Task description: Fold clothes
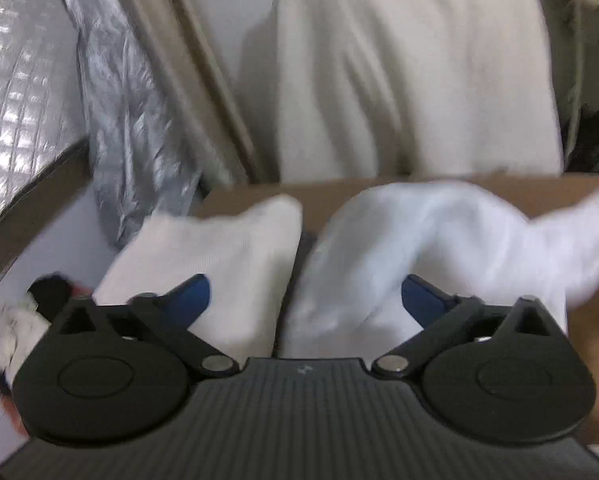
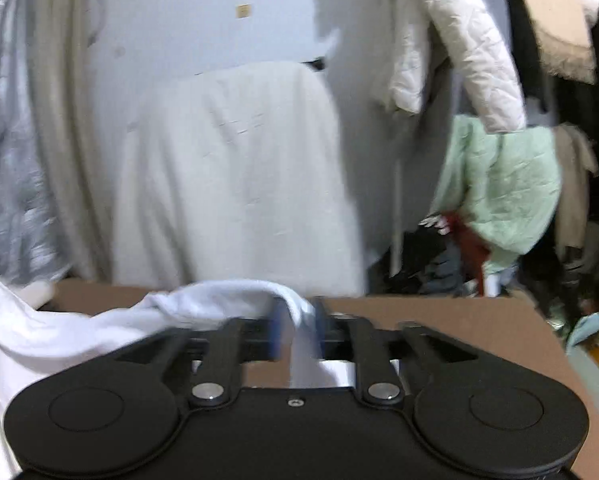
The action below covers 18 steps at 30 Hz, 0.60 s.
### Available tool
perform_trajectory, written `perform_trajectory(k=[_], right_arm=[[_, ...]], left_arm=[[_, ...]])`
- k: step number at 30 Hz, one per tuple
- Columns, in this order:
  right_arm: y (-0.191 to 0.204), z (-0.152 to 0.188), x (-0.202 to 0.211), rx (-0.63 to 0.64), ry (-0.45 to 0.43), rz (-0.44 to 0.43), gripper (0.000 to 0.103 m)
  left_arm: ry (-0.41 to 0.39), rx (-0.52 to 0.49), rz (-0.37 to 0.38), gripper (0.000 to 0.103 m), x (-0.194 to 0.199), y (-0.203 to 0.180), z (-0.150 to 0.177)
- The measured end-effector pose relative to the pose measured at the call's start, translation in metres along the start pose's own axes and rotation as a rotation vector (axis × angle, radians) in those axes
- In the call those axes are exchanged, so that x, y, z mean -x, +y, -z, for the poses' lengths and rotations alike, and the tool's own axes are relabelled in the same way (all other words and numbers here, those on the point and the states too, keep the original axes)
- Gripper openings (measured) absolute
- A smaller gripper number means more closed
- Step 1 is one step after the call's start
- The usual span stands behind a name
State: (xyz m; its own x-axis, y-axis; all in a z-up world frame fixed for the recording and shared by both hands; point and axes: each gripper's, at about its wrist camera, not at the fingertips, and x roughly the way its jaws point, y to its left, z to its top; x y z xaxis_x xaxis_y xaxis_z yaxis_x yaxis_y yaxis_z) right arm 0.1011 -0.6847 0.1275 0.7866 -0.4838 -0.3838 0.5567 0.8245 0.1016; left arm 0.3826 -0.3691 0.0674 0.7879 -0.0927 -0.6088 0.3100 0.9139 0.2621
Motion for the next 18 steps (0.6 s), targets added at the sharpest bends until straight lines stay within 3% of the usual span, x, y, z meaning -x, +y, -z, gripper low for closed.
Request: perform_trajectory(k=[3, 7, 10, 13, 18], right_arm=[[0.01, 0.037, 0.009, -0.045, 0.035, -0.1, 0.057], [0.02, 0.129, 0.038, -0.016, 0.163, -0.184, 0.058], [0.021, 0.201, 0.054, 0.015, 0.265, -0.239, 0.058], [0.018, 0.243, 0.051, 0.037, 0.343, -0.259, 0.058], [-0.001, 0.265, 0.016, -0.05, 0.397, -0.244, 0.062]], left_arm=[[-0.004, -0.029, 0.062, 0.099, 0.004, -0.012, 0.054], [0.023, -0.042, 0.171, 0.1, 0.023, -0.008, 0.145], [0.13, 0.008, 0.198, 0.1, 0.03, -0.001, 0.21], [0.254, 0.129, 0.203, 0.099, 0.028, 0.005, 0.24], [0.279, 0.25, 0.244, 0.099, 0.039, -0.014, 0.241]])
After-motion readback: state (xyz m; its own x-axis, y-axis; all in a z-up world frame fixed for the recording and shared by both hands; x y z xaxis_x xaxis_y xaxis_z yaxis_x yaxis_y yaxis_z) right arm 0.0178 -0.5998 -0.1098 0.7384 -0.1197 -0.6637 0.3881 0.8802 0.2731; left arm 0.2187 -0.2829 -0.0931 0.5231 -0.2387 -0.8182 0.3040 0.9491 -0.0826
